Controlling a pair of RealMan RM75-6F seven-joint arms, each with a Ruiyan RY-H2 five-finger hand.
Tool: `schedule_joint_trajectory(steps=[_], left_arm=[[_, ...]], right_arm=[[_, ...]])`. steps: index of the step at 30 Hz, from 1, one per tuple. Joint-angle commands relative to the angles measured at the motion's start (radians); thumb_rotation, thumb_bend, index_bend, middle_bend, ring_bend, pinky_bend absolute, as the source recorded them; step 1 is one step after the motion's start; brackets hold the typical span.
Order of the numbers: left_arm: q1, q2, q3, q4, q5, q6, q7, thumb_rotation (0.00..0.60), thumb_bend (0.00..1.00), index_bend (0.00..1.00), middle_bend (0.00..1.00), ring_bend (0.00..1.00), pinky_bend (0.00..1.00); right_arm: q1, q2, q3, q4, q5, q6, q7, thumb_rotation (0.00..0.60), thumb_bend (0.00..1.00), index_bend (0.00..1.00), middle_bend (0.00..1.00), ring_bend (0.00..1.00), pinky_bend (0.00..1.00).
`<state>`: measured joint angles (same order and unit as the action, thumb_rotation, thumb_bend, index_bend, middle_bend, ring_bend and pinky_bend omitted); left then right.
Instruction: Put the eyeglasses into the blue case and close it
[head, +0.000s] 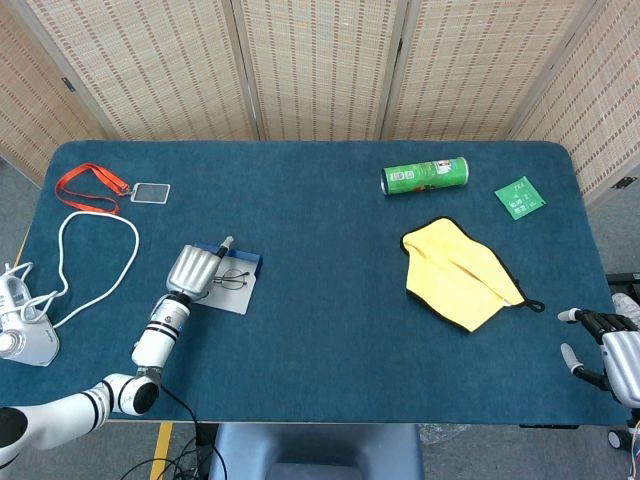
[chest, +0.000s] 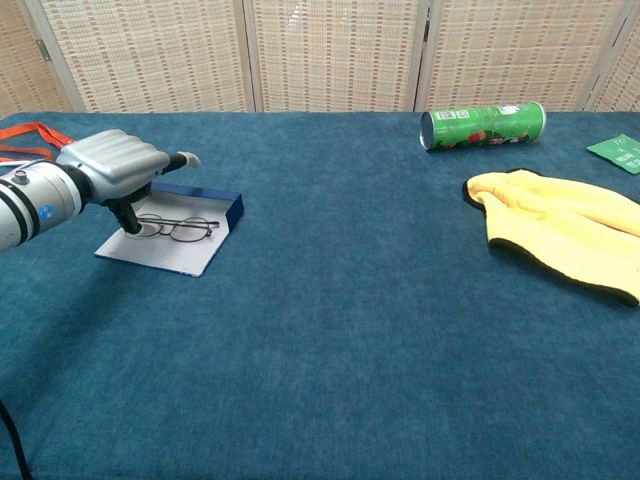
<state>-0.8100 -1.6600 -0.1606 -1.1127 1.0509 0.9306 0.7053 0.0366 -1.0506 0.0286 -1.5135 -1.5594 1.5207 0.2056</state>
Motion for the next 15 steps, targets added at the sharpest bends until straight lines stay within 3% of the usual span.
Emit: schedule_joint_trajectory(steps=[1, 15], left_arm=[[-0.017, -0.020, -0.008, 0.038, -0.011, -0.017, 0.002, 0.600, 0.28, 0.00, 0.94, 0.94, 1.00], [-0.061, -0.076, -0.046, 0.131, -0.055, -0.040, 0.010, 0.600, 0.28, 0.00, 0.94, 0.94, 1.00]], right_arm=[[-0.001, 0.000, 0.000, 0.000, 0.001, 0.001, 0.000, 0.600, 0.39, 0.32, 0.39, 0.41, 0.31], [-0.005, 0.001, 0.000, 0.001, 0.004, 0.001, 0.001, 0.600, 0.39, 0.32, 0.39, 0.41, 0.31]])
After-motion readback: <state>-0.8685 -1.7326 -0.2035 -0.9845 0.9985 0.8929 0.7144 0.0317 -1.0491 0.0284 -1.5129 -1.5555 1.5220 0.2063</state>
